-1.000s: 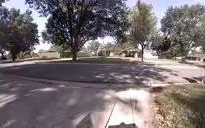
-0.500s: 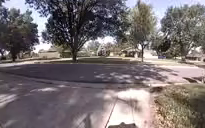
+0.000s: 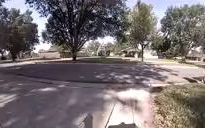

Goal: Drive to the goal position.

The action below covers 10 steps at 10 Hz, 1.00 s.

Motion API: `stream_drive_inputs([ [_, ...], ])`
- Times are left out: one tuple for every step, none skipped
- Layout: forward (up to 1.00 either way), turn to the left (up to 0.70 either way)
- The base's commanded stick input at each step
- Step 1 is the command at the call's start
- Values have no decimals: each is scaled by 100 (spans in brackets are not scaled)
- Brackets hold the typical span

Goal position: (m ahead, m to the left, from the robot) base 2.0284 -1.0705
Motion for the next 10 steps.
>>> stream_drive_inputs([
  [6, 1],
  [6, 1],
  [6, 1],
  [6, 1],
  [6, 1],
  [6, 1],
  [6, 1],
  [6, 1],
  [6, 1],
  [6, 1],
])
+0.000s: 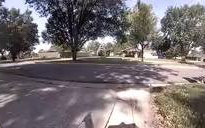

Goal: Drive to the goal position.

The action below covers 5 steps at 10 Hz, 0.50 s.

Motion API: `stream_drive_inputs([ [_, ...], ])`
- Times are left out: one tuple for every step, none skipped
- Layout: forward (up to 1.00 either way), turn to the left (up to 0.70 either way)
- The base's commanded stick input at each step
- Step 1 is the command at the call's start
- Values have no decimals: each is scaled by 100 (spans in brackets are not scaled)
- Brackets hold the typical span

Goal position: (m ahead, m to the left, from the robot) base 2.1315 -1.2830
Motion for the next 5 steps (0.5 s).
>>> stream_drive_inputs([
  [6, 1],
  [6, 1],
  [6, 1],
  [6, 1],
  [6, 1],
])
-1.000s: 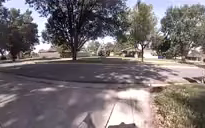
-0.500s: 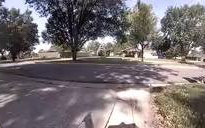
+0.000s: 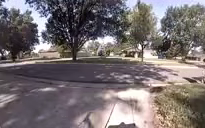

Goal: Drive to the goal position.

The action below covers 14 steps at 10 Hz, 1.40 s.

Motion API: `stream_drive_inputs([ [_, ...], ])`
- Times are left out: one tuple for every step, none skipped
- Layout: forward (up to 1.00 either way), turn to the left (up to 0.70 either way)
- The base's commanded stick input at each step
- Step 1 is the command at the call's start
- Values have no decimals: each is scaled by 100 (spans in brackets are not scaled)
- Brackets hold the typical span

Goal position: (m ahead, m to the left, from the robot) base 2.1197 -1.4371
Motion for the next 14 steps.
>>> stream_drive_inputs([
  [6, 1],
  [6, 1],
  [6, 1],
  [6, 1],
  [6, 1],
  [6, 1],
  [6, 1],
  [6, 1],
  [6, 1],
  [7, 1],
  [13, 2],
  [41, 4],
  [68, 3],
  [69, 3],
])
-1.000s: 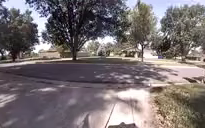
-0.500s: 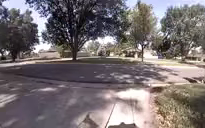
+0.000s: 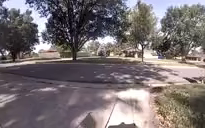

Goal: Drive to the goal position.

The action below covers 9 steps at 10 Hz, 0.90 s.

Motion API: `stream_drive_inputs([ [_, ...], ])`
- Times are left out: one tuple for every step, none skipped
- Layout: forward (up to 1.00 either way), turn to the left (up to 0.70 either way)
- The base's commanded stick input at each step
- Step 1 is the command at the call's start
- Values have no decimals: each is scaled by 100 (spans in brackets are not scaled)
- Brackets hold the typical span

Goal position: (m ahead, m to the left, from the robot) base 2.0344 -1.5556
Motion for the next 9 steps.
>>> stream_drive_inputs([
  [70, 3],
  [69, 3],
  [69, 3],
  [69, 3],
  [69, 3],
  [69, 3],
  [69, 3],
  [69, 3],
  [70, 3],
])
